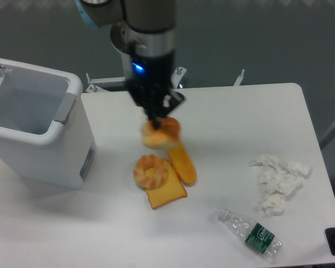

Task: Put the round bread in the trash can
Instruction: 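Carry the held round bread over the white trash bin, then open the gripper to drop the round bread into the bin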

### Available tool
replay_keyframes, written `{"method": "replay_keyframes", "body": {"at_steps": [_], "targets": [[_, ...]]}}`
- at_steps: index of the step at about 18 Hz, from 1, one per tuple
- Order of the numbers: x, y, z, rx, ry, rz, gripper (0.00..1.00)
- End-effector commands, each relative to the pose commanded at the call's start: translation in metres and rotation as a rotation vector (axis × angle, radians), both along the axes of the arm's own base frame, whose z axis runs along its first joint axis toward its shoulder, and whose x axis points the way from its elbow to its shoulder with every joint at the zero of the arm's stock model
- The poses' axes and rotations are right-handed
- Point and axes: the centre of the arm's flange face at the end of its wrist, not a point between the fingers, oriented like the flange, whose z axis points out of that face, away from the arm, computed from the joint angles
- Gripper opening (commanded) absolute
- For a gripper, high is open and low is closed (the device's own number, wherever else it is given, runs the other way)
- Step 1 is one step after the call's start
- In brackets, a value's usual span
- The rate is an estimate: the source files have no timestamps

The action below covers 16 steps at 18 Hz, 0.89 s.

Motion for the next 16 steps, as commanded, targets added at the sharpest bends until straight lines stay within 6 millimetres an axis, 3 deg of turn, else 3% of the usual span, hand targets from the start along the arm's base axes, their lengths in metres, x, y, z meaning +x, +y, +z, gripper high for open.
{"method": "replay_keyframes", "body": {"at_steps": [5,11,13,15,16], "targets": [[0.080,0.024,0.006,0.029,-0.080,0.023,0.00],[0.144,0.026,0.021,0.077,-0.190,-0.008,0.01],[0.156,0.018,0.023,0.090,-0.225,-0.004,0.23],[0.161,0.012,0.024,0.106,-0.252,-0.015,0.55],[0.163,0.011,0.023,0.108,-0.256,-0.017,0.64]]}}
